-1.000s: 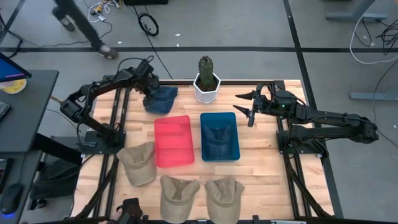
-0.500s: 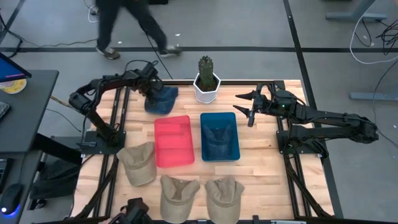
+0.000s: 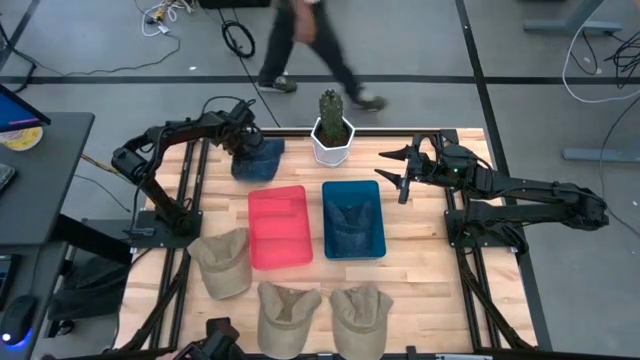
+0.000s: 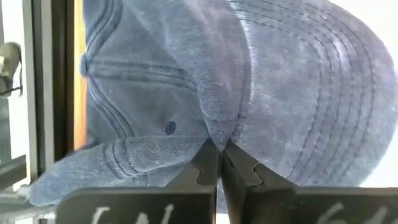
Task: Pick & Place hat
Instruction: Put the blue cap into the blue bin
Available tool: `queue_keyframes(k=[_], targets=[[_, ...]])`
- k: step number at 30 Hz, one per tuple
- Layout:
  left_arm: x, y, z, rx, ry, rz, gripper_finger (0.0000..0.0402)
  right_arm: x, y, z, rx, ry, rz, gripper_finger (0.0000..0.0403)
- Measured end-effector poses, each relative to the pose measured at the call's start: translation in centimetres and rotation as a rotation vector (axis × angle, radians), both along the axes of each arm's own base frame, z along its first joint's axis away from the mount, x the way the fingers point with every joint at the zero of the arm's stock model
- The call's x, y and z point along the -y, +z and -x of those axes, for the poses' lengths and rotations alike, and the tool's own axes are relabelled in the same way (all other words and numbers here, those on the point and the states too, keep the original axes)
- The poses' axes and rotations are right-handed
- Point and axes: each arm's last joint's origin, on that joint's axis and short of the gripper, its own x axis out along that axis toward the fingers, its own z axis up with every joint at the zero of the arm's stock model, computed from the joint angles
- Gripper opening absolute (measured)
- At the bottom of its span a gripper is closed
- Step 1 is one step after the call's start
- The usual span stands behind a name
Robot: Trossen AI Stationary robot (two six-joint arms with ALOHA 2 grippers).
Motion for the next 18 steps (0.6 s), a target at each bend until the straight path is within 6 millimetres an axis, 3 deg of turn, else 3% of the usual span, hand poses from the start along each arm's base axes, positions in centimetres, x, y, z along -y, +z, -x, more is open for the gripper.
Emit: queue_keyframes(k=[8,18], targets=[[-0.3,3.0,-1.0,-0.126,0.036,-0.048,0.0004,0.0,0.0,0.0,0.0,0.0,0.0,0.0215],[1.2,8.3,-4.5,-0.19,0.047,-0.155,0.0002,0.0,0.0,0.0,0.0,0.0,0.0,0.0215]])
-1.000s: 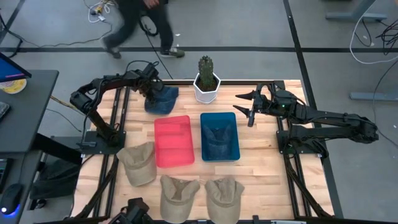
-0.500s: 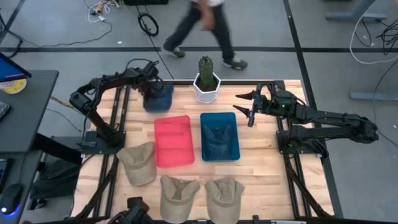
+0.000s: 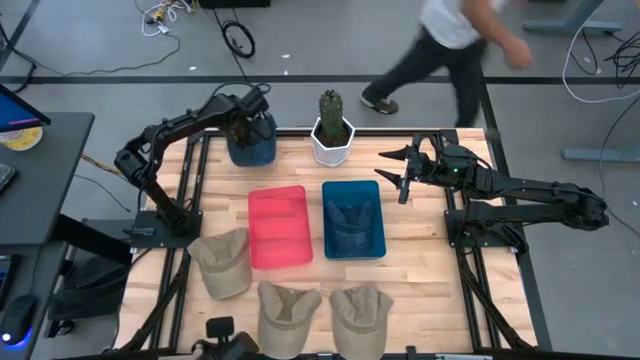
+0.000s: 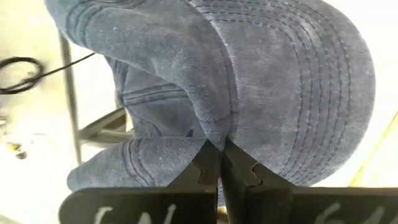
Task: Pick & Place hat
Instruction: Put the blue cap into the blue bin
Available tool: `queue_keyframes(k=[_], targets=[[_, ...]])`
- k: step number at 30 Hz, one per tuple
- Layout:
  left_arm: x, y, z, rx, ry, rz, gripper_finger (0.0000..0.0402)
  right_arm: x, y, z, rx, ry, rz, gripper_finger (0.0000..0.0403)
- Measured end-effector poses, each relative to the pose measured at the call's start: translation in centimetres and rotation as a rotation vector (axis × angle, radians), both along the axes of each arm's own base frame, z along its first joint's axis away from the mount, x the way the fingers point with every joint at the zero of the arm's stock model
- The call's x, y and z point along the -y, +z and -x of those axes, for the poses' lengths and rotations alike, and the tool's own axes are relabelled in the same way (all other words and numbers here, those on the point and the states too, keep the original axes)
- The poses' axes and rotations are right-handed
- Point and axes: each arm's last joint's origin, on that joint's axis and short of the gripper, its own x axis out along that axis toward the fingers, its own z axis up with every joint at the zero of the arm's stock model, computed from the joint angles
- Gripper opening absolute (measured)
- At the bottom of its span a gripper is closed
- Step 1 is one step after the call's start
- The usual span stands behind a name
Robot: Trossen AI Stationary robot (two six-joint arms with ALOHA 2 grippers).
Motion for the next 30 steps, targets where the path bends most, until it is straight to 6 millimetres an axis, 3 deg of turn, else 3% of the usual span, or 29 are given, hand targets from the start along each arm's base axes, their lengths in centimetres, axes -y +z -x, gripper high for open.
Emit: queue_keyframes(k=[11,22,30], targets=[[6.5,4.2,-3.7,-0.068,-0.045,-0.019,0.0002,0.0,-0.2,0.0,0.019,-0.016,-0.147,0.0215],[14.8,4.4,-6.5,-0.099,-0.208,-0.025,0.0002,0.0,-0.9,-0.2,0.004,-0.037,-0.3,0.0215],[19.1,4.5,-7.6,-0.057,-0.315,-0.042,0.0002,-0.4,-2.4,-2.4,-0.068,0.018,-0.268,0.0215]])
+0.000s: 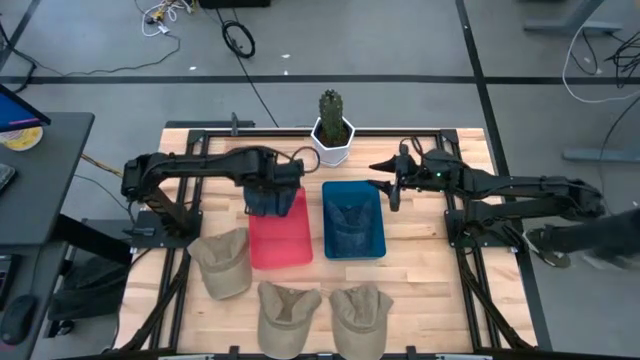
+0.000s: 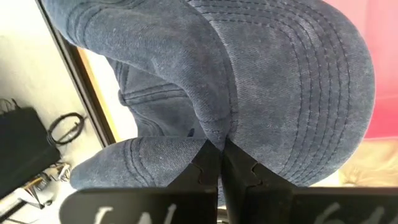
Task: Pick & Place hat
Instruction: Put the blue cap into the blue bin
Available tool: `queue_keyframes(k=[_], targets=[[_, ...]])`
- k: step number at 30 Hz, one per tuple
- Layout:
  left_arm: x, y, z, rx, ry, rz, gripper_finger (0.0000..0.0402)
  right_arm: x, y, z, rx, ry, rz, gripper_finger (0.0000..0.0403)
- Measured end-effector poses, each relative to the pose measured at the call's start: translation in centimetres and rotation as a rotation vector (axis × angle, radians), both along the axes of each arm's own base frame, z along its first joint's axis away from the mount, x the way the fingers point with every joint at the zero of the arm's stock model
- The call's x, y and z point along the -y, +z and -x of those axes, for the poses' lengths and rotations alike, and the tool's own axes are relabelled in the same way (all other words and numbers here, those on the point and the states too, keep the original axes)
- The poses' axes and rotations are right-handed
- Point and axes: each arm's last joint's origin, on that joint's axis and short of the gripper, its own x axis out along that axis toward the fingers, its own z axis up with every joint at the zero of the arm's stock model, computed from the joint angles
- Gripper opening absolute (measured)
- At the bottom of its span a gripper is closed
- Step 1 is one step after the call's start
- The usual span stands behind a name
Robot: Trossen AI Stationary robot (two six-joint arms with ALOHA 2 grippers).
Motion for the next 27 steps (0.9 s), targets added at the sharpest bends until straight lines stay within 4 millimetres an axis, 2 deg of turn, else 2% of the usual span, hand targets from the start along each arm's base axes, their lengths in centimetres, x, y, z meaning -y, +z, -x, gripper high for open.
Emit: queue_keyframes(k=[7,14,21,27], targets=[[2.1,0.0,-0.2,0.011,-0.042,0.0,0.0002,-0.1,0.4,-2.2,0.169,0.017,-0.031,0.0215],[3.2,0.0,-0.3,0.026,-0.054,-0.027,0.0002,-0.1,0.6,-2.9,0.242,0.013,-0.043,0.0215],[3.6,0.0,-0.5,0.036,-0.1,-0.03,0.0002,-0.1,-0.1,-3.2,0.188,0.033,-0.061,0.0215],[3.6,0.1,-1.1,0.076,-0.138,-0.039,0.0002,-1.7,-1.0,-4.4,0.149,0.193,0.126,0.0215]])
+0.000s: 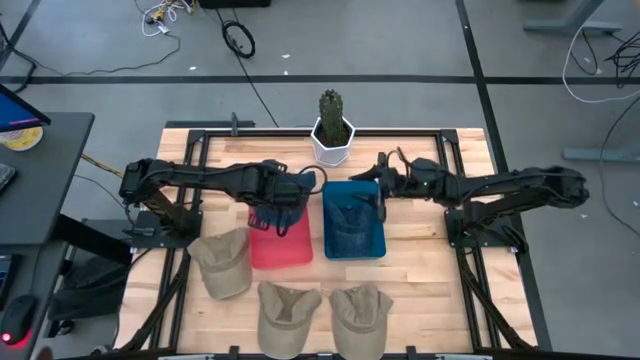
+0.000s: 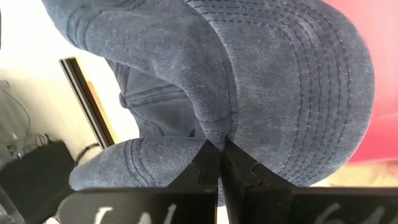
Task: Pick & Place hat
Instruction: Put the blue cap into the blue bin
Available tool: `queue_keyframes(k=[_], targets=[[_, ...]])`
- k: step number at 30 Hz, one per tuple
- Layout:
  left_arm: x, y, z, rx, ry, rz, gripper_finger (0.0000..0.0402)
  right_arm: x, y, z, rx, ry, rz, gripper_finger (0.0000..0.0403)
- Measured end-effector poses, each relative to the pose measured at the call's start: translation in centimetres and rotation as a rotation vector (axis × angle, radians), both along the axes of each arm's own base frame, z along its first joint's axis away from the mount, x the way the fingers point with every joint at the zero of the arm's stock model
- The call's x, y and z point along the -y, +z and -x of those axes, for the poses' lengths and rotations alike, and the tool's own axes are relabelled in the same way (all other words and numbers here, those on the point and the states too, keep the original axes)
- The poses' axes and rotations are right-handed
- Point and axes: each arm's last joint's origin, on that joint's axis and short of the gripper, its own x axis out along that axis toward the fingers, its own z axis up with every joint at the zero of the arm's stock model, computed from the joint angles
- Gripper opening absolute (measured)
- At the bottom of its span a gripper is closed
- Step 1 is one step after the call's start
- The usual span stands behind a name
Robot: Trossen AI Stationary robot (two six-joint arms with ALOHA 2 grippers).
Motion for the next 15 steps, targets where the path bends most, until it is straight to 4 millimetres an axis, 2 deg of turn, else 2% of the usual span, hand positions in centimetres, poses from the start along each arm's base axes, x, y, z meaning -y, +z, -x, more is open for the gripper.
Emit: queue_keyframes(k=[4,7,10,15], targets=[[0.0,0.0,-0.3,0.027,-0.017,-0.001,0.0002,-0.8,-0.1,-0.8,0.042,0.019,0.067,0.0215],[0.0,0.1,-0.4,0.032,-0.017,-0.01,0.0002,-0.9,-0.2,-1.0,0.056,-0.032,0.08,0.0219],[0.0,0.1,-0.6,0.043,-0.04,-0.022,0.0002,-0.9,0.0,-1.2,0.052,-0.081,0.085,0.0234],[0.0,0.3,-1.4,0.101,-0.111,-0.039,0.0002,-1.3,0.9,-2.2,0.053,-0.058,0.076,0.0264]])
